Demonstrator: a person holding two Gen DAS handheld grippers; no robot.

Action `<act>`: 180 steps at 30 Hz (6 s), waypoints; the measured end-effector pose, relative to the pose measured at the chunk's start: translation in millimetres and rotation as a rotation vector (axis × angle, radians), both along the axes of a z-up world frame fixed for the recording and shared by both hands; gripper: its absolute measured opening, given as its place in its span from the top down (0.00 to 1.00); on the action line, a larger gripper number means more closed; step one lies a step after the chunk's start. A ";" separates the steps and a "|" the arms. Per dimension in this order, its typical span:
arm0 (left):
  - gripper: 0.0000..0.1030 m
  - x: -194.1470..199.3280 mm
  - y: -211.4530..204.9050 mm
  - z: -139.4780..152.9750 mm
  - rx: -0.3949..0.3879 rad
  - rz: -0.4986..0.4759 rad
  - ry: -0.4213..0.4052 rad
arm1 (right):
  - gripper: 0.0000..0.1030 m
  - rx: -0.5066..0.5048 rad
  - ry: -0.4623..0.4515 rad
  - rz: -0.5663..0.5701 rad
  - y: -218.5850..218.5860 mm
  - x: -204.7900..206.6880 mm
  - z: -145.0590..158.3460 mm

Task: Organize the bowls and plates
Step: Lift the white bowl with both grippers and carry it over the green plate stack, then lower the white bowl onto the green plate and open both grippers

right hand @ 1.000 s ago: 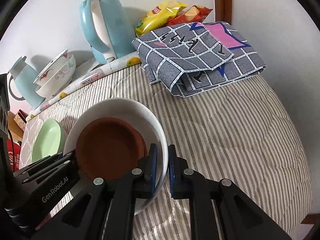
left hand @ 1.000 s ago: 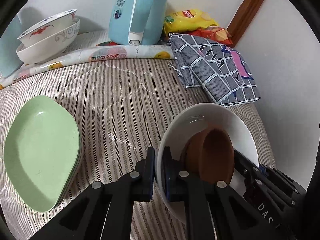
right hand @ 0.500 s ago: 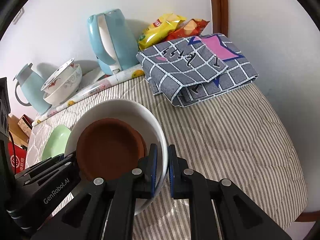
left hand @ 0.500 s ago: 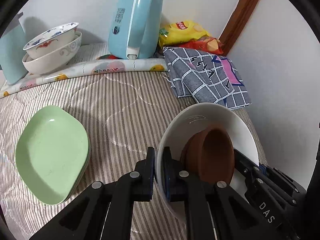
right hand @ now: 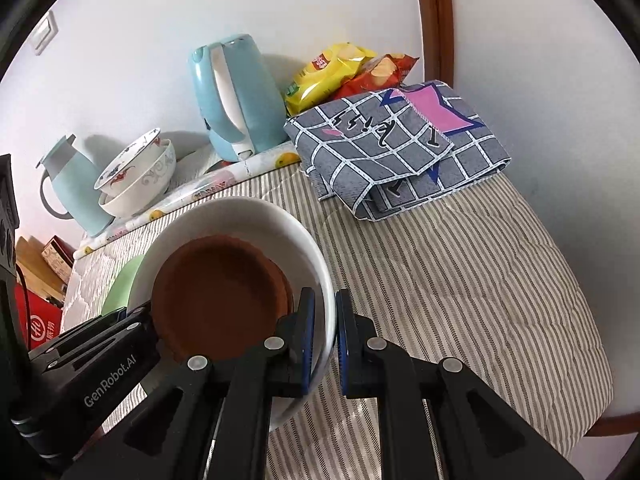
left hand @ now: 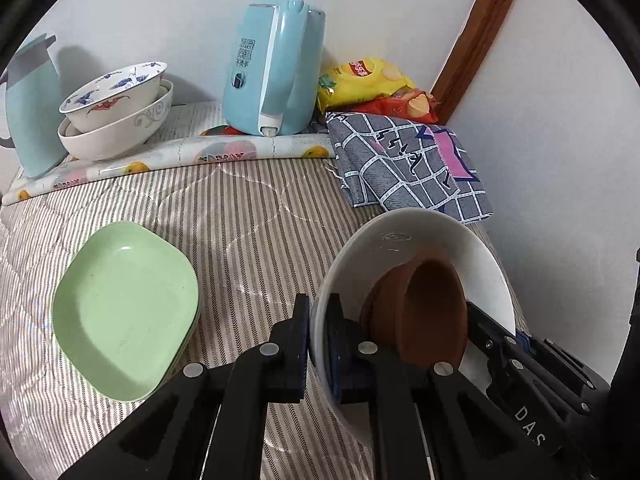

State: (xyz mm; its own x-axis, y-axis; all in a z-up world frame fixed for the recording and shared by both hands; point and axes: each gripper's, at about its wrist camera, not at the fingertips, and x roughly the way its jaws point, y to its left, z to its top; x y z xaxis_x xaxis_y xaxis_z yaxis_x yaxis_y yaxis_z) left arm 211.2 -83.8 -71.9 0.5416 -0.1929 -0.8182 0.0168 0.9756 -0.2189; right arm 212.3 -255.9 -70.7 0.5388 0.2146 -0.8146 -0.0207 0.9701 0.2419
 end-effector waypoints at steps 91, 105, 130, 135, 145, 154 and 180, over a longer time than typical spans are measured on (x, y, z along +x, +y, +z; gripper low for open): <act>0.92 -15.1 143.0 2.8 0.007 0.159 -0.004 | 0.91 0.008 -0.025 0.158 138.1 4.6 8.9; 0.92 -3.7 179.4 -20.7 0.000 0.206 0.040 | 0.91 0.006 0.017 0.209 177.4 20.7 -12.8; 0.91 15.0 203.8 -59.0 -0.021 0.237 0.103 | 0.91 -0.024 0.093 0.253 206.5 40.2 -54.1; 0.91 16.4 207.5 -59.9 -0.046 0.243 0.100 | 0.89 -0.017 0.093 0.266 206.3 42.1 -55.6; 0.89 12.3 209.8 -56.8 -0.058 0.234 0.099 | 0.78 -0.019 0.084 0.276 198.7 37.7 -52.4; 0.86 1.3 213.0 -44.7 -0.056 0.235 0.082 | 0.75 -0.018 0.065 0.271 192.2 26.5 -42.7; 0.70 -96.2 176.5 34.4 0.017 0.210 -0.079 | 0.46 -0.103 -0.118 0.216 140.6 -78.0 47.0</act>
